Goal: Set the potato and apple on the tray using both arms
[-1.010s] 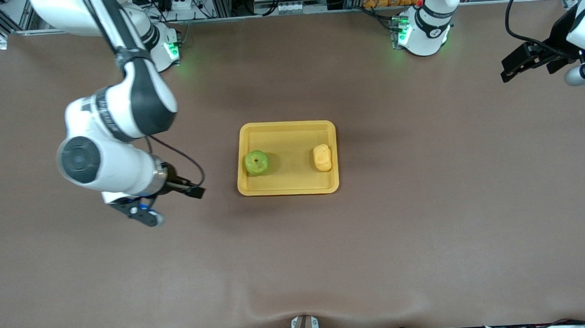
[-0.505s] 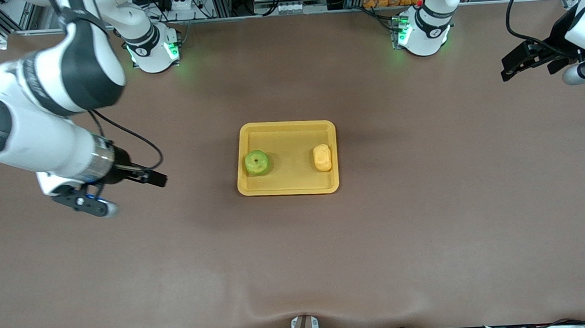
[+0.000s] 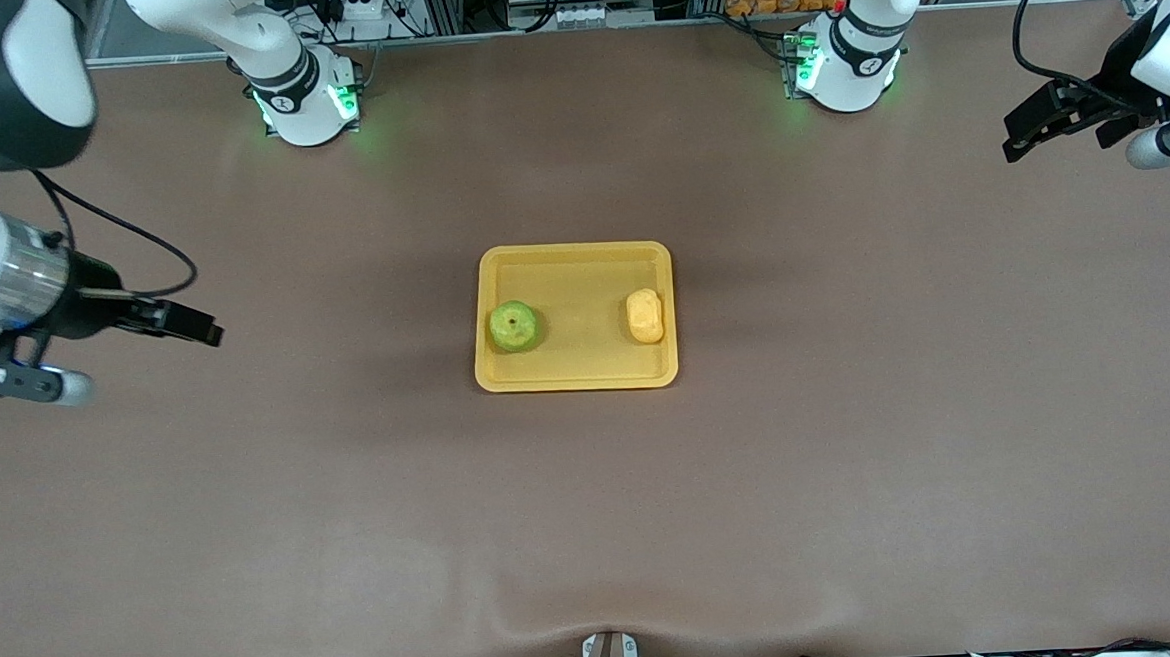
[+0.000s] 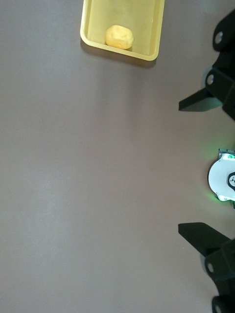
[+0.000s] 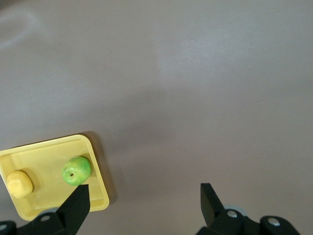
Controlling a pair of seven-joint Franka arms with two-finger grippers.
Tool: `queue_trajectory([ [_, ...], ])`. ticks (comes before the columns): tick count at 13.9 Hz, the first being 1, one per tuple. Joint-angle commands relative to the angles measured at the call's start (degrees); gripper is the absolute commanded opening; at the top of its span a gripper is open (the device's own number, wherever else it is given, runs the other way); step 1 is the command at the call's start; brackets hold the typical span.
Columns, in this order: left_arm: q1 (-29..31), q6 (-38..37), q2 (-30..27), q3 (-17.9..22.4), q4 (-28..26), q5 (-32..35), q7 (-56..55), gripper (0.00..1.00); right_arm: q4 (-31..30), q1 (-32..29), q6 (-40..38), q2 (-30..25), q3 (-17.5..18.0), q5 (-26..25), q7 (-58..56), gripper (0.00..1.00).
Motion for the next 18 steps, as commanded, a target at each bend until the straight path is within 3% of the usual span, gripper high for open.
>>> queue_trajectory([
  [1, 0.26, -0.68, -0.96, -0.15, 0.78, 0.15, 1.03, 1.0, -2.02, 0.11, -0.54, -3.76, -1.04, -0.75, -0.46, 1.0],
  [5, 0.35, -0.77, -1.05, -0.24, 0.7, 0.24, 0.86, 1.0, -1.84, -0.07, -2.47, -5.78, -3.5, -1.1, -0.54, 1.0],
  [8, 0.35, -1.12, -1.14, -0.15, 0.7, 0.15, 0.86, 1.0, -2.02, -1.72, -3.0, -7.01, -2.81, -2.68, -1.5, 1.0],
  [11, 0.35, -1.12, -1.31, -0.24, 0.78, 0.15, 0.86, 1.0, -2.02, -8.57, -3.44, -8.33, 2.45, -2.68, -4.67, 1.0],
  [13, 0.35, -1.12, -1.49, -0.24, 0.7, 0.15, 1.03, 1.0, -2.54, -14.01, -4.06, -9.12, 7.81, -3.81, -5.72, 1.0],
  [15, 0.35, -1.47, -1.58, -0.33, 0.79, 0.15, 1.03, 1.0, -3.86, -18.94, -3.7, -10.26, 13.43, -5.92, -6.17, 1.0],
  [18, 0.26, -1.56, -1.58, -0.5, 0.79, 0.15, 1.03, 1.0, -8.25, -24.75, -1.95, -13.07, 18.46, -6.02, -9.31, 1.0],
])
